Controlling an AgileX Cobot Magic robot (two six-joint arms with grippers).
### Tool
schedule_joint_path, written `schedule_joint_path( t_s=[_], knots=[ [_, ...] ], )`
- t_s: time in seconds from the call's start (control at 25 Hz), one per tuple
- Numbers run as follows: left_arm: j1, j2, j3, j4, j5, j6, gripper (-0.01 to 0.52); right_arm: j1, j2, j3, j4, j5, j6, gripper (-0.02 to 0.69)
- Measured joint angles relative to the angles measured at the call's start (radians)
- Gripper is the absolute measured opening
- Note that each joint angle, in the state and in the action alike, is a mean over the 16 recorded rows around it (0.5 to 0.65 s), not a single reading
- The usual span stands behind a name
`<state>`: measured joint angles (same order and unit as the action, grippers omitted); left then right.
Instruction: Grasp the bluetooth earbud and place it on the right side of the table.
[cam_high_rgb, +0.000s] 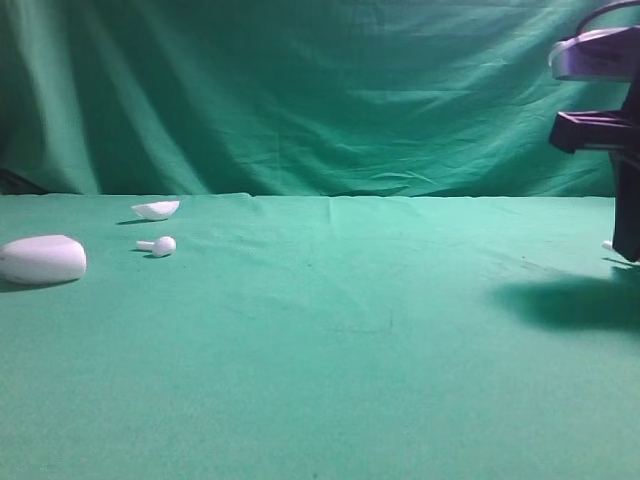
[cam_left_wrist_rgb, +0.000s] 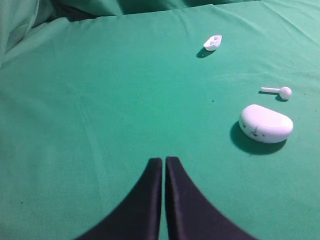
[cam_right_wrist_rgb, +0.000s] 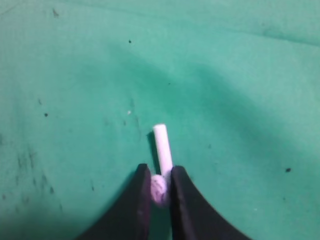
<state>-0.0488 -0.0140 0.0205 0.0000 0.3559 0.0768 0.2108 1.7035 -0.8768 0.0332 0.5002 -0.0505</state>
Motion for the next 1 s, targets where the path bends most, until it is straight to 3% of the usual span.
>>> schedule_joint_path(
  t_s=[0.28, 0.8, 1.0],
  knots=[
    [0.000, 0.000, 0.000, 0.000, 0.000, 0.000, 0.000, 0.000, 0.022, -0.001, 0.001, -0.009, 0.001, 0.133],
    [0.000, 0.000, 0.000, 0.000, 0.000, 0.000, 0.000, 0.000, -0.009, -0.021, 0.003, 0.039, 0.001, 0.324],
    [0.000, 0.000, 0.000, 0.000, 0.000, 0.000, 0.000, 0.000, -0.110, -0.045, 0.008, 0.123, 0.001, 0.284]
  ],
)
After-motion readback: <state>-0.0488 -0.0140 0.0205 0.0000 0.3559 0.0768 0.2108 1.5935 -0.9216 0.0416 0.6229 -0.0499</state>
